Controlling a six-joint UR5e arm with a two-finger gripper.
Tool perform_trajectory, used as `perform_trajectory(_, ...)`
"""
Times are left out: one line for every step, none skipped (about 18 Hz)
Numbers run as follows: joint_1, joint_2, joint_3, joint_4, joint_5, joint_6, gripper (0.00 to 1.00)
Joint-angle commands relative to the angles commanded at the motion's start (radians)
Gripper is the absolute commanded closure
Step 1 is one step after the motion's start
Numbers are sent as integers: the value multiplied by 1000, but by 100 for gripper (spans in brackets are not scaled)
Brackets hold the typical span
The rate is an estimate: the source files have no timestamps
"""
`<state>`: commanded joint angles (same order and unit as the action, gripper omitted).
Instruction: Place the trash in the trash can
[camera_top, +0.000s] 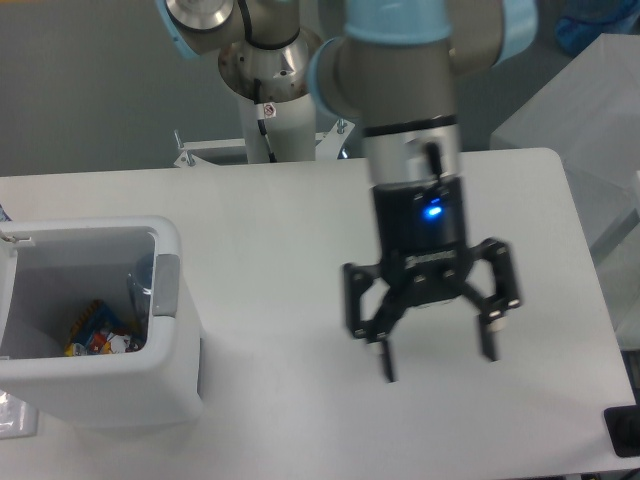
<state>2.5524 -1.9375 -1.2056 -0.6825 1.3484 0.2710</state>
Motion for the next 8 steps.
perform_trajectory(6, 9, -6, -34, 0, 64, 0)
perform_trajectory(9, 17, -14, -75, 0, 127, 0)
perform_trajectory(11, 25, -17, -106, 0, 183, 0)
perform_trajectory(11, 31, -18, -127, 0, 223, 0)
perform_trajectory(18, 40, -25, -144, 2, 244, 0)
perform_trajectory(25, 45, -29, -147, 0, 249, 0)
perform_trajectory(28, 46, -29, -147, 0, 249, 0)
perform_trajectory(31, 48, -29, -147, 0, 249, 0)
